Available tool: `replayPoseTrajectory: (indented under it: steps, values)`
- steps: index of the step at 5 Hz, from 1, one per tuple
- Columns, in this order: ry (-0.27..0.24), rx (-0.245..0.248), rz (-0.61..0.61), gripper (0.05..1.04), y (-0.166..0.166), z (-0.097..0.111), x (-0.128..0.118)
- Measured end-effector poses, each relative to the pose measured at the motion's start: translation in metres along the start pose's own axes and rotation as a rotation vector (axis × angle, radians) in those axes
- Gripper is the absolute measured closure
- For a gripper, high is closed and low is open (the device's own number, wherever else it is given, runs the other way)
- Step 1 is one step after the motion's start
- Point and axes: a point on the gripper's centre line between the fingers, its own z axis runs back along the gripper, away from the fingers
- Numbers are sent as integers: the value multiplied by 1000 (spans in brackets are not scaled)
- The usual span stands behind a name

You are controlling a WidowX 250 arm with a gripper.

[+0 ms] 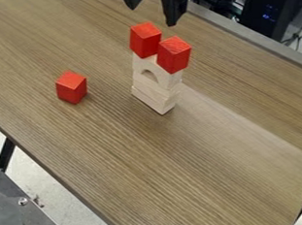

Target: Put the red cube on top of two red cubes on right

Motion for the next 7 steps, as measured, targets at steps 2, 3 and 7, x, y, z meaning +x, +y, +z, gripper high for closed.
replayPoseTrajectory:
  steps: [2, 3, 7]
  values:
    - [51, 8, 59, 84, 19, -7, -13]
    - [71, 28, 93, 84, 41, -7, -25]
    - [273, 127, 109, 84, 119, -14, -124]
